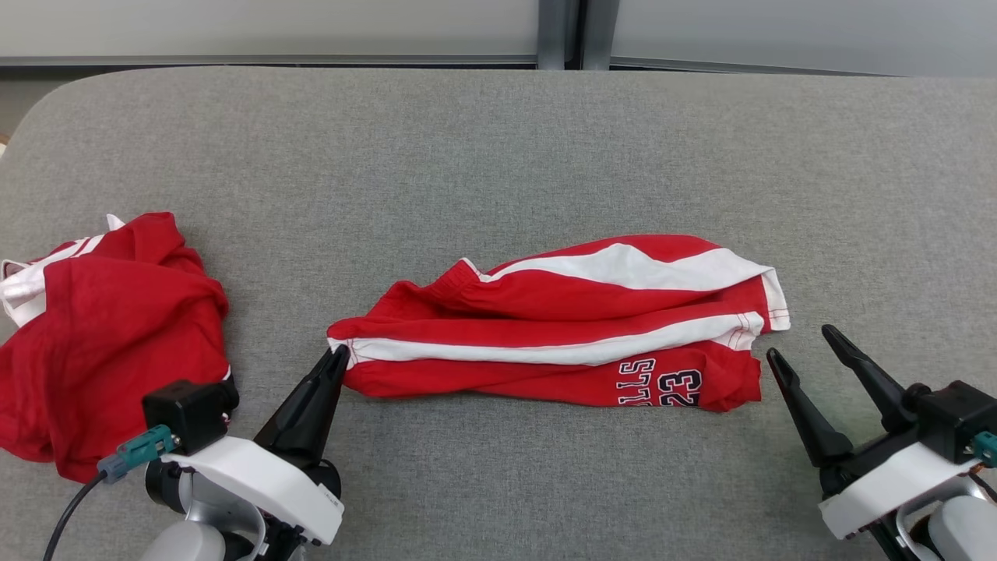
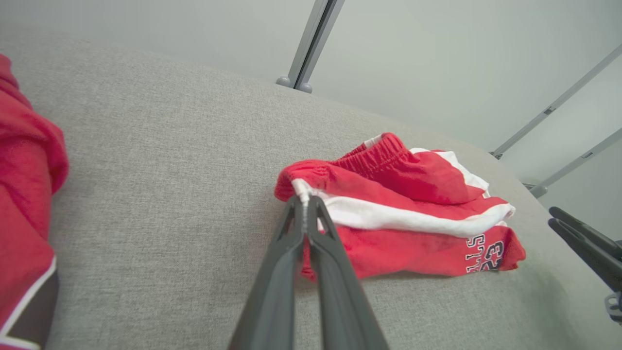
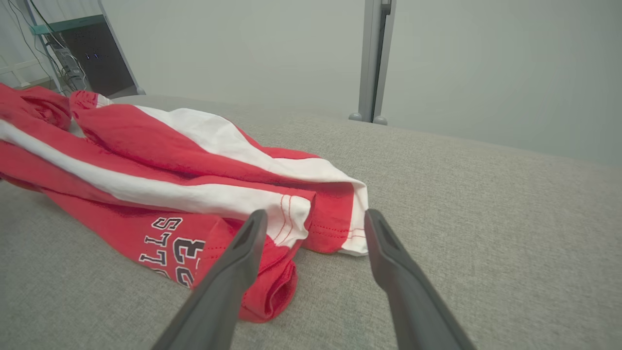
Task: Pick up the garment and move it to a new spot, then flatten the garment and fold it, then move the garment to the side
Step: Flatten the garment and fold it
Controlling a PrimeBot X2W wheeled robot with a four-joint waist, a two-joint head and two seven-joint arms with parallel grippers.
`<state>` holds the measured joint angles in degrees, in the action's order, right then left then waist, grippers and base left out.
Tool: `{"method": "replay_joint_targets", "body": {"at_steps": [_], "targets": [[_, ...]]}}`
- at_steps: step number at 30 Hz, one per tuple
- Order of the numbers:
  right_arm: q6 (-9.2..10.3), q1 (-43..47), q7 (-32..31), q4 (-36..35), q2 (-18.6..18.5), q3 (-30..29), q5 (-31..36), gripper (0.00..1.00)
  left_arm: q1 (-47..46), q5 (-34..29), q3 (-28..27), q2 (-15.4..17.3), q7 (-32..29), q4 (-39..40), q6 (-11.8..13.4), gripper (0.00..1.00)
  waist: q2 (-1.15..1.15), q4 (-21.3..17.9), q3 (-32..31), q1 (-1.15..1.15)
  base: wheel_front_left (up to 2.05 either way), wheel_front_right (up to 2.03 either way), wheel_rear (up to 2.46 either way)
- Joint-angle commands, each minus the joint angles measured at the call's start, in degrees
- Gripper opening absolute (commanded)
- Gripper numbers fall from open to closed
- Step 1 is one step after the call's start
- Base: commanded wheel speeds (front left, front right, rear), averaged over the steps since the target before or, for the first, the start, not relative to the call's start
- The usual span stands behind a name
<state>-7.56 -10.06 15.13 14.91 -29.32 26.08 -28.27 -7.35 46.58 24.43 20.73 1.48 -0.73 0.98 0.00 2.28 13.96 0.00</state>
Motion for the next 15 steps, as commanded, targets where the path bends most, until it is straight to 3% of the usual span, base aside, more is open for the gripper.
{"method": "replay_joint_targets", "body": {"at_steps": [1,10,12,13,14,15], "targets": [[0.15,-1.58,0.02,0.83,-0.51,1.13,-0.70,1.00,-1.10,-0.08,-0.27,0.10,0.25,-0.59,-0.38,0.00,0.00,0.04,0.21,0.00,0.00,0.00,0.00],[0.15,-9.83,0.02,8.05,-0.91,10.30,-6.14,0.99,-3.60,-0.82,0.34,-0.39,0.93,-2.79,-0.96,0.00,0.00,1.33,1.93,0.00,0.00,0.00,0.00],[0.15,-10.66,0.02,8.67,-1.09,11.24,-6.87,0.45,-4.18,-1.04,0.68,-0.67,0.95,-3.08,-1.10,0.00,0.00,1.77,2.15,0.00,0.00,0.00,0.00],[0.15,-10.97,0.01,8.78,-1.27,11.89,-7.14,0.13,-4.38,-1.12,0.86,-0.78,0.94,-3.25,-1.23,0.00,0.00,1.95,2.21,0.00,0.00,0.00,0.00],[0.15,-11.12,0.01,8.94,-1.44,12.54,-7.66,0.00,-4.64,-1.14,1.01,-0.88,0.92,-3.46,-1.36,0.00,0.00,2.09,2.23,0.00,0.00,0.00,0.00],[0.15,-11.20,0.01,9.01,-1.59,12.96,-8.14,0.00,-4.88,-1.16,1.10,-0.95,0.94,-3.63,-1.44,0.00,0.00,2.19,2.23,0.00,0.00,0.00,0.00]]}}
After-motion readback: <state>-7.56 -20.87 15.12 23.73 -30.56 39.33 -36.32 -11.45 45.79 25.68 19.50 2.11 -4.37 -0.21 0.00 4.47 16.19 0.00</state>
